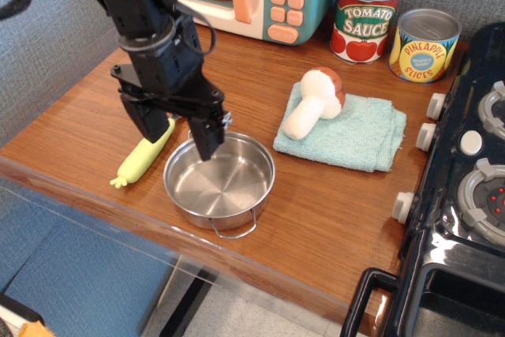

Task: Pick up spoon and move it towards the front of the microwave.

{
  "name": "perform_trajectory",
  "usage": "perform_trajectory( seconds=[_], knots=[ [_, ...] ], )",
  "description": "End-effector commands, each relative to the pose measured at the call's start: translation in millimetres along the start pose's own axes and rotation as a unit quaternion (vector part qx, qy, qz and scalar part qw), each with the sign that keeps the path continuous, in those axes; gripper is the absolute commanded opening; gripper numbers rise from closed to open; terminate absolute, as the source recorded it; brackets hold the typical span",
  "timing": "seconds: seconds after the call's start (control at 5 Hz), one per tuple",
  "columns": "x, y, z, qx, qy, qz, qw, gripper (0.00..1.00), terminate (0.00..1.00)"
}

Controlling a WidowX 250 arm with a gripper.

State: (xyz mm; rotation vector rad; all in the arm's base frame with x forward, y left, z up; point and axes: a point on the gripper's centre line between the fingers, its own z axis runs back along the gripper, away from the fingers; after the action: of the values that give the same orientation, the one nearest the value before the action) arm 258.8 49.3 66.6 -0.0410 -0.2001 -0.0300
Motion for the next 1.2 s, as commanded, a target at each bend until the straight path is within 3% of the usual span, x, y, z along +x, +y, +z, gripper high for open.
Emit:
perform_trajectory(
  seconds=[0.0, 0.2, 1.0],
  knots=[
    [4, 48, -7, 0.043, -0.020, 0.035, 0.9983, 1.00, 0.00],
    [0, 60, -14, 0.058, -0.013, 0.056, 0.9966, 1.00, 0.00],
    [5, 57, -52, 0.075, 0.049, 0.052, 0.9946, 1.00, 0.00]
  ],
)
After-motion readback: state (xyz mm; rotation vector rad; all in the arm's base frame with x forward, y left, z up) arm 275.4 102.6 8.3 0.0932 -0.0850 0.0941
